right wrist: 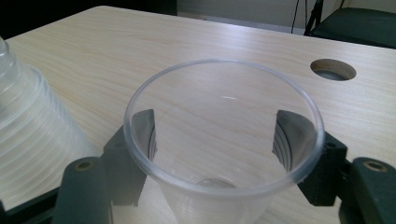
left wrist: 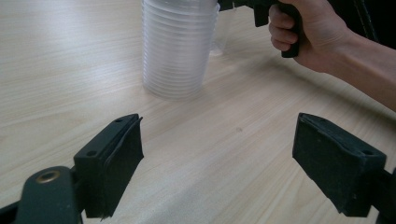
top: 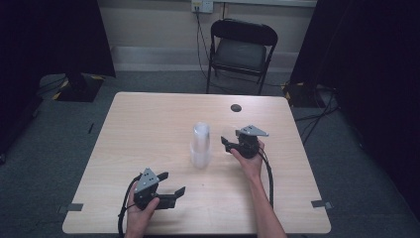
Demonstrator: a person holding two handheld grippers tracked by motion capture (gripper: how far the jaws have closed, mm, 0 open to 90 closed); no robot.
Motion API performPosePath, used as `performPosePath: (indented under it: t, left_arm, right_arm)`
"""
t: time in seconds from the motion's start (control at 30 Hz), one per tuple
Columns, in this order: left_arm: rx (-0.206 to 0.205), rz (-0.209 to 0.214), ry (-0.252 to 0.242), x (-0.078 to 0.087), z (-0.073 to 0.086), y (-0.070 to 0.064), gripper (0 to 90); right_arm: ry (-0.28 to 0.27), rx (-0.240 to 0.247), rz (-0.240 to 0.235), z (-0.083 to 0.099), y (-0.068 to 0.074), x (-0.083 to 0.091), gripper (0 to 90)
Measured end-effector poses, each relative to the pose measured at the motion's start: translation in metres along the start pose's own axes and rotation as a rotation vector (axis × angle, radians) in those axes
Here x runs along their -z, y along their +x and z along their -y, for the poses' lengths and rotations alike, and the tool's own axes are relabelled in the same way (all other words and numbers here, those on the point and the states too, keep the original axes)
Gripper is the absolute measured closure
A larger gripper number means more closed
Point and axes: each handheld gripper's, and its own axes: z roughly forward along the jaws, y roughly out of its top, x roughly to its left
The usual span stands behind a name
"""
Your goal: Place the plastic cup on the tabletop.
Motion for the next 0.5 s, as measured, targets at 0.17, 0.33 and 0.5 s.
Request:
performPosePath:
  t: [0.17, 0.33, 0.5]
  left_arm:
    - [0.008, -0.006, 0.005, -0.0002, 0.0000, 0.0008, 15.9]
    - [0.011, -0.007, 0.007, -0.0004, 0.0001, 0.0005, 15.9]
    - [0.010, -0.017, 0.006, 0.0014, -0.0011, 0.0021, 15.9]
  right_arm:
    - [0.010, 0.007, -0.007, 0.0013, 0.0003, 0.0023, 29.2]
    - [0.024, 0.006, -0.013, 0.0013, 0.0004, 0.0021, 27.9]
    - [0.053, -0.032, -0.031, 0.0056, -0.0016, -0.0009, 24.0]
